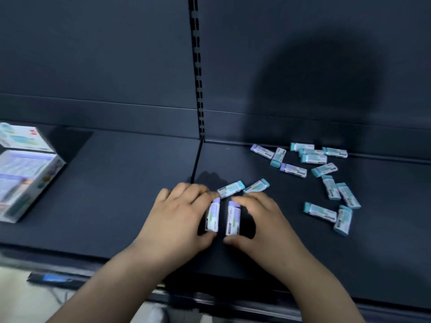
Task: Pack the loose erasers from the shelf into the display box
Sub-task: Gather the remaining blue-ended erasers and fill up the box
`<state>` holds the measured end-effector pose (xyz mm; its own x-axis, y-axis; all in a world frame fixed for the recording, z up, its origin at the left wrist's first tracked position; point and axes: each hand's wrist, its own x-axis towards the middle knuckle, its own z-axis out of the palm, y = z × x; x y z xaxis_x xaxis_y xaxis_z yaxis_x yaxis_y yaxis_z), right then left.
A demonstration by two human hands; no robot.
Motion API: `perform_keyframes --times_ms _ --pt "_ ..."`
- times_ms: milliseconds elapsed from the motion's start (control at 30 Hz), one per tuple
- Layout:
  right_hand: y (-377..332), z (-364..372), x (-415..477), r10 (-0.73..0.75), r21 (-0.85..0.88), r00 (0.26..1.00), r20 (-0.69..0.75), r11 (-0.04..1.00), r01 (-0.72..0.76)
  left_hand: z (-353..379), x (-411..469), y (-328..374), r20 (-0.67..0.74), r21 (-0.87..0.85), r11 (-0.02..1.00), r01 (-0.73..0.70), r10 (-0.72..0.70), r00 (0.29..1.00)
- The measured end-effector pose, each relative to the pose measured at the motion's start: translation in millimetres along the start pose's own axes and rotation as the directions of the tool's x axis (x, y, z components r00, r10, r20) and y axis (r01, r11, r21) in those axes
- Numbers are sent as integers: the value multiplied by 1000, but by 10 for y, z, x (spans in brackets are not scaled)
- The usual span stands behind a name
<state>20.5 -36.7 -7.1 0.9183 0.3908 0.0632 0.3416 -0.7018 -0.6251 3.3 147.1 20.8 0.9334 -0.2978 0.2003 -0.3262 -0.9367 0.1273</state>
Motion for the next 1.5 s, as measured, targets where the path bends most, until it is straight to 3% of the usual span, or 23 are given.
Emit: perform_keyframes --times_ms 233,400,633,967,1167,1267,1367,1500 --pt "-642 433 247 -33 24 999 -3 999 33 -212 -338 -666 -83 69 996 52 -46 995" --pt "-1398 989 537 -60 78 997 -41 995 63 -433 -735 -1508 -131 95 995 18 -6 991" --pt "-2419 1670 1038 -124 20 992 -35 992 125 -753 -1240 -2774 -139 71 990 122 -111 984" --pt "-2550 1850 1324 -111 24 994 6 994 111 -782 -1305 -3350 -104 10 973 232 -230 968" --pt "-2664 1962 1522 -156 46 986 58 987 153 -871 -1286 -3495 -9 12 974 225 -225 974" --pt "-2742 2052 1565 -171 -16 980 99 985 174 -855 -1304 -3567 11 -73 967 243 -243 970" --pt "-2809 2138 1575 -175 -95 979 104 978 185 -802 -1302 -3654 52 -86 984 155 -151 987" --pt "-2911 2224 1627 -117 -324 988 102 935 144 -693 -1217 -3791 114 -148 986 72 -56 992"
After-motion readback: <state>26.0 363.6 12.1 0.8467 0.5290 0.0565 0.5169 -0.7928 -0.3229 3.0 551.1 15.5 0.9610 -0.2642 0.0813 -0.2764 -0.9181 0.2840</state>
